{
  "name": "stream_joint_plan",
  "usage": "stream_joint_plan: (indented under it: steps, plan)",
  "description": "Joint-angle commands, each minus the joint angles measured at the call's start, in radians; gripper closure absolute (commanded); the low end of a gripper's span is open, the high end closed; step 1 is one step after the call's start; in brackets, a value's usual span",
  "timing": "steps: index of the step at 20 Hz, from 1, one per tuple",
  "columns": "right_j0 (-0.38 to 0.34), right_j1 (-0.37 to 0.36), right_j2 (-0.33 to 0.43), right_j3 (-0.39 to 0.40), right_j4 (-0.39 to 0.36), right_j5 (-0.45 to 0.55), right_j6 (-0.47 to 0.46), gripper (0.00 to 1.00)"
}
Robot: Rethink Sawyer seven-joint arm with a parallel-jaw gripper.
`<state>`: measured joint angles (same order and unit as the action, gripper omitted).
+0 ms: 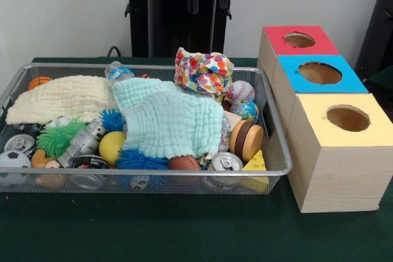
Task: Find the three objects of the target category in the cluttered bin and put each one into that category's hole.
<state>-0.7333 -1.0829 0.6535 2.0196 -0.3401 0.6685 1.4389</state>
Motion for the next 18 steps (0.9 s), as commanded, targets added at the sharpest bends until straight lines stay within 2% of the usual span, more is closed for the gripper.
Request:
stream_joint_plan:
  steps: [1,12,18]
  plan:
    - [-0.007,0.03,0.027,0.034,-0.029,0.038,-0.057,0.0]
    - [-0.006,0.022,0.025,0.026,-0.025,0.056,-0.058,0.0]
    - [-0.003,0.038,0.011,0.028,-0.057,0.03,-0.05,0.0]
